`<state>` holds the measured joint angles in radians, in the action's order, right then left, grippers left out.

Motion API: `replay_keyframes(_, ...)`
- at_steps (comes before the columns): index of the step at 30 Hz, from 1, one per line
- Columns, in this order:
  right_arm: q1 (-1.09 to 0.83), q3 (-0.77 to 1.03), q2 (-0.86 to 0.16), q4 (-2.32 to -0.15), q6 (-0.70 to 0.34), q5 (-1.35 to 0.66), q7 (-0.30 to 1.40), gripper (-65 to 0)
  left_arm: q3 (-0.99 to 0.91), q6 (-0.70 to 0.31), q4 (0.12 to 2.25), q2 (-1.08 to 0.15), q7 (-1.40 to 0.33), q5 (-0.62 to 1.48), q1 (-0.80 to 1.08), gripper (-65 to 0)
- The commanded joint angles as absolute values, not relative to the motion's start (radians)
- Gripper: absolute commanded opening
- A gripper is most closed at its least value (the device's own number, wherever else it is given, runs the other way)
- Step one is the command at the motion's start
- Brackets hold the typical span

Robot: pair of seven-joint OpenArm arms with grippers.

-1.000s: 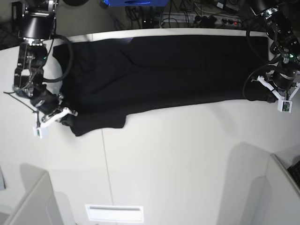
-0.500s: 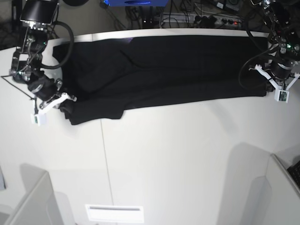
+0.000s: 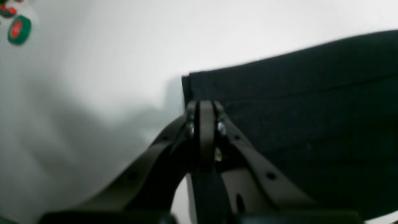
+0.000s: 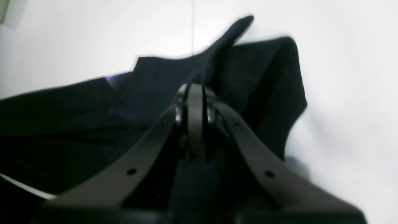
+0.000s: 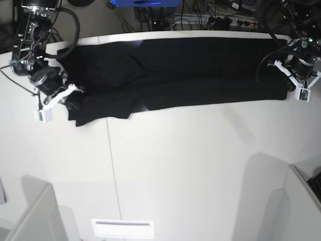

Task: Fold the T-shirt properly
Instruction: 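Lift the hem with both grippers and fold it toward the collar, then lay the folded edge down and release both grippers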

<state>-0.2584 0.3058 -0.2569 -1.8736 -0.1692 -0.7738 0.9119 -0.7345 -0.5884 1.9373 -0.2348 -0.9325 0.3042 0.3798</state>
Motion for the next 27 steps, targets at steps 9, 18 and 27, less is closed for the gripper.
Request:
replay_keyframes(9, -0.271, 0.435, -0.208, -1.94, -0.182, -0.788, 1.0, -65.0, -0.746, -0.619, 1.959, -0.249, -0.918, 0.308, 0.409, -65.0)
replay_keyframes(18, -0.328, 0.435, -0.185, -1.995, -0.182, -0.788, 1.01, -65.0, -0.746, -0.659, 1.959, -0.248, -0.974, 0.306, 0.409, -65.0)
replay_keyframes(27, -0.398, 0.435, -0.188, -1.994, -0.182, -0.783, 1.0, -65.0, -0.748, -0.659, 1.965, -0.248, -0.974, 0.305, 0.47, -65.0)
